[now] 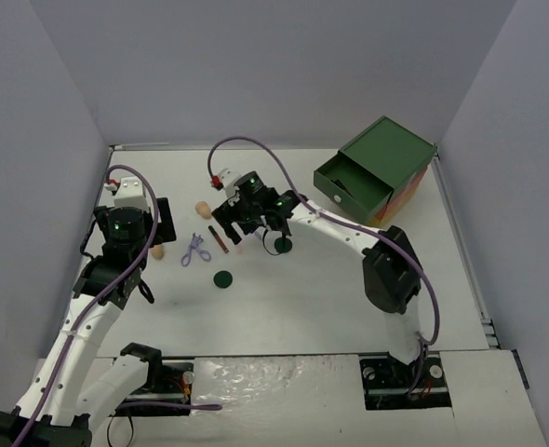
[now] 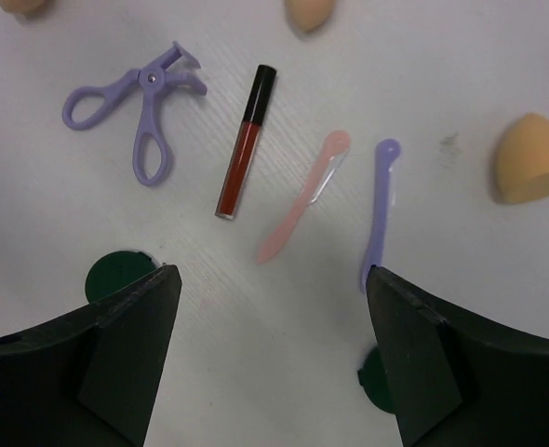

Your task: Organize the makeup

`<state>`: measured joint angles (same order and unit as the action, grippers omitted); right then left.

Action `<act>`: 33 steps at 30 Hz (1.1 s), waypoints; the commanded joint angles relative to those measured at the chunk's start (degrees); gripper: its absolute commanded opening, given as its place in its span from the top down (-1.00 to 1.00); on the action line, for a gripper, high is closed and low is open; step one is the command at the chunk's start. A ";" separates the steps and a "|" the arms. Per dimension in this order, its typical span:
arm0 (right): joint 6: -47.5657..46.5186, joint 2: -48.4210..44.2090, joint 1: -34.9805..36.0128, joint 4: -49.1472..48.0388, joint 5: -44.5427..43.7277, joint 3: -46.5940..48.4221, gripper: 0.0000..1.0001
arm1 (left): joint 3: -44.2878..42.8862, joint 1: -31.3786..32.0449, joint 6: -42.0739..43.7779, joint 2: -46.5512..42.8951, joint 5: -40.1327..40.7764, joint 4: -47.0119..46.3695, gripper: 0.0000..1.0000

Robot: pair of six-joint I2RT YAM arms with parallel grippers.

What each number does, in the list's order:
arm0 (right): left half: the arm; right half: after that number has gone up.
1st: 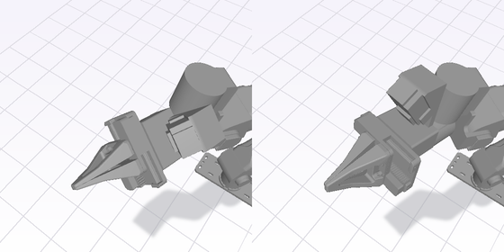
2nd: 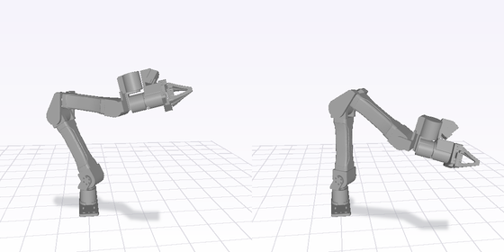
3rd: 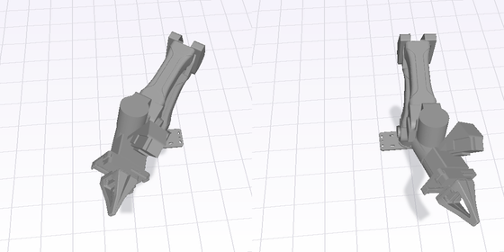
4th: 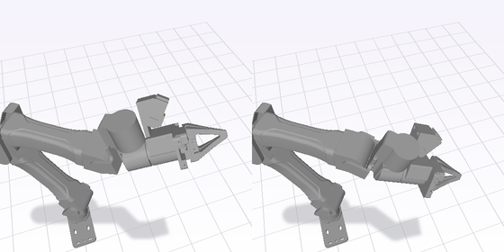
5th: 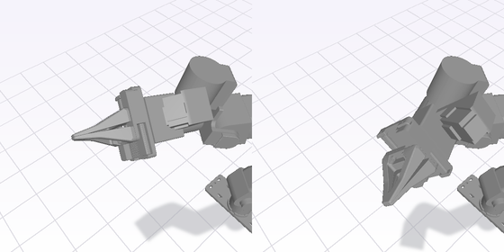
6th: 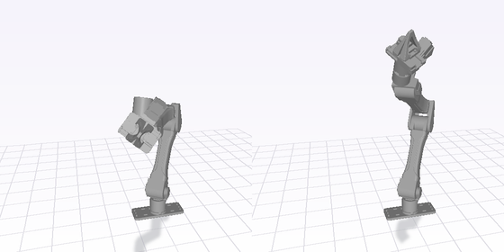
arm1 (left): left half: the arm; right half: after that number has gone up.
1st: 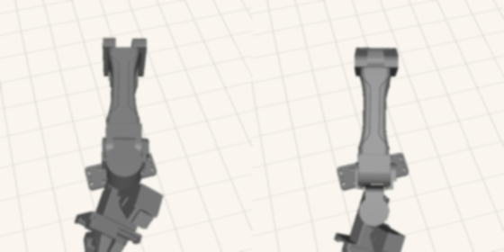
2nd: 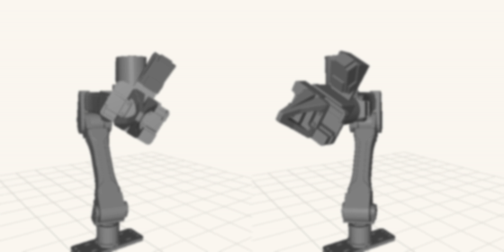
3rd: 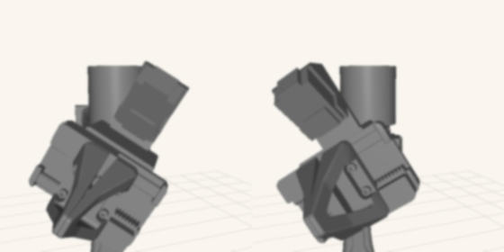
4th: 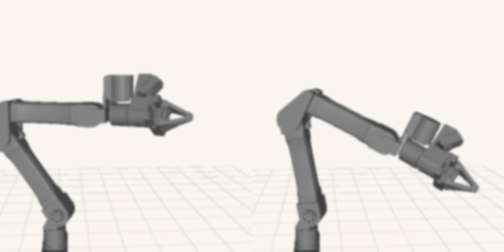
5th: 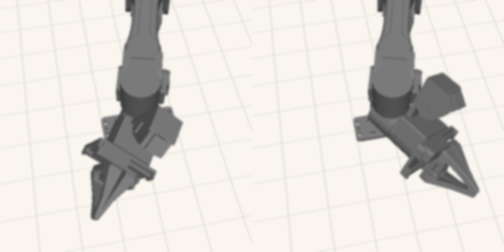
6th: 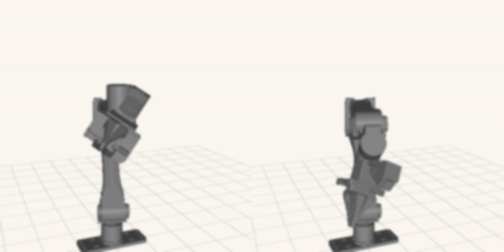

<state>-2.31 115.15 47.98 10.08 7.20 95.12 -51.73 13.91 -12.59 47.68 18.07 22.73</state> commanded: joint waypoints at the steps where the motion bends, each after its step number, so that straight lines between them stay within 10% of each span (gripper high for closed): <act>1: 1.91 4.12 1.58 -4.30 1.31 5.71 -0.52 | -1.00 -2.17 -2.04 -1.34 -0.01 -4.64 -0.94; 21: 1.08 19.03 2.82 -12.17 -0.08 10.25 0.02 | -0.65 -5.02 -2.79 -0.31 -3.65 -5.68 -0.94; 33: 0.47 16.50 2.82 -12.82 -1.74 8.73 0.91 | -0.57 -5.64 -2.98 0.16 -4.27 -5.75 -0.94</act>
<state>-1.52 134.91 50.35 -0.28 6.47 103.09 -51.37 8.85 -14.47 47.62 14.41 20.73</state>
